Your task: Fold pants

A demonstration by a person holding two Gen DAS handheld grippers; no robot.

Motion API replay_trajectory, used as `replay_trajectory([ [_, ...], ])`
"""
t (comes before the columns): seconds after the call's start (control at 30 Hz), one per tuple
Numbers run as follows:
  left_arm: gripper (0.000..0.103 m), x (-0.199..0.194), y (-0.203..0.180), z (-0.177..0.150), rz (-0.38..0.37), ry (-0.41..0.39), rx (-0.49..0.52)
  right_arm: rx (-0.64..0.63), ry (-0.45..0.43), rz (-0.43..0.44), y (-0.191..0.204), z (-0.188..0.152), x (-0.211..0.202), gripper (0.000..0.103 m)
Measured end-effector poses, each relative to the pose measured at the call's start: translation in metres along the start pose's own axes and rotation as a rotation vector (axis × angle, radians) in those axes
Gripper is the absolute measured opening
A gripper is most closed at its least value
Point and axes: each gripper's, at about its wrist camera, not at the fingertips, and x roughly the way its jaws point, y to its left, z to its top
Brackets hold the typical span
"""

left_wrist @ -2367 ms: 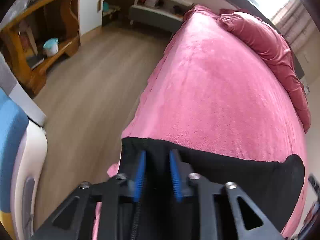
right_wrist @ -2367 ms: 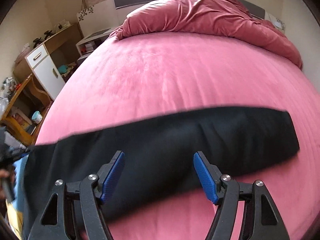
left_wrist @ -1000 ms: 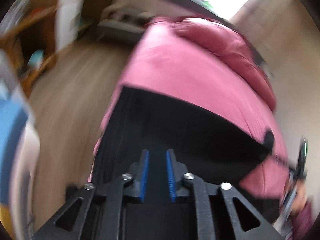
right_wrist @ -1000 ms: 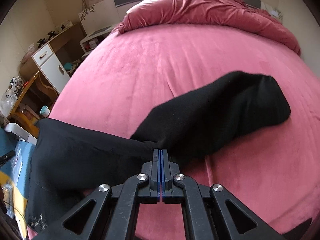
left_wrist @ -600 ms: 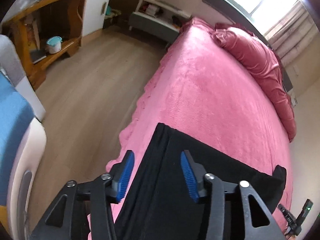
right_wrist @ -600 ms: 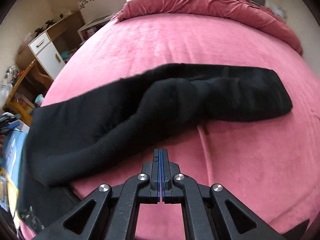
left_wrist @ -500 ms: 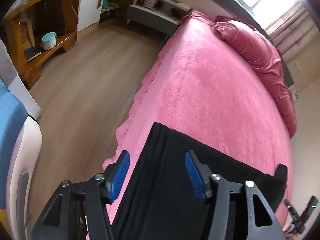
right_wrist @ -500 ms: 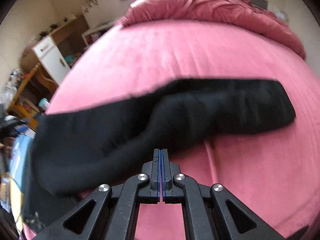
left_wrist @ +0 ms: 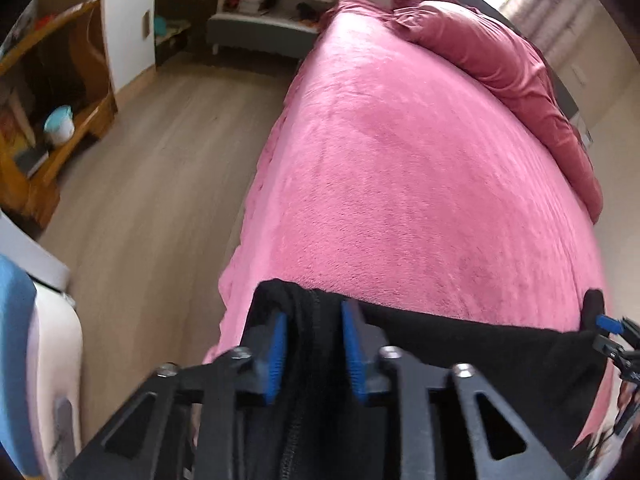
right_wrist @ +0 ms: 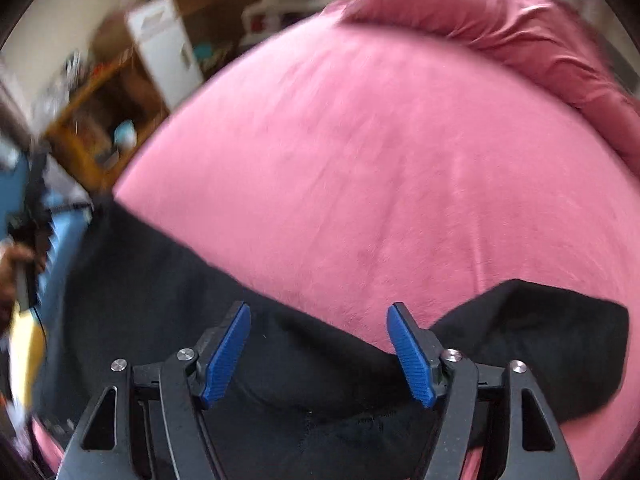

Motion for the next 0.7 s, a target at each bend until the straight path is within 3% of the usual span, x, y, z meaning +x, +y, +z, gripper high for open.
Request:
replay_trajectory([
  [0.03, 0.015, -0.002, -0.001, -0.001, -0.003, -0.006, 0.010, -0.026, 0.031, -0.013, 0.001, -0.001, 0.008, 0.055],
  [0.07, 0.014, -0.006, -0.001, -0.001, -0.008, -0.016, 0.016, -0.051, 0.060, -0.031, 0.002, -0.006, 0.012, 0.030],
  [0.1, 0.012, -0.013, -0.002, -0.003, -0.010, -0.035, 0.025, -0.068, 0.086, -0.048, 0.003, -0.008, 0.019, 0.015],
  [0.13, 0.011, -0.021, -0.003, -0.005, -0.015, -0.054, 0.031, -0.075, 0.095, -0.042, 0.004, -0.011, 0.020, 0.008],
  [0.43, 0.011, -0.090, -0.018, -0.009, -0.062, -0.204, 0.075, -0.079, -0.061, -0.057, 0.009, -0.038, -0.046, 0.007],
  [0.7, 0.010, -0.178, -0.025, -0.053, -0.134, -0.325, 0.099, -0.116, -0.182, -0.106, 0.045, -0.094, -0.119, 0.007],
])
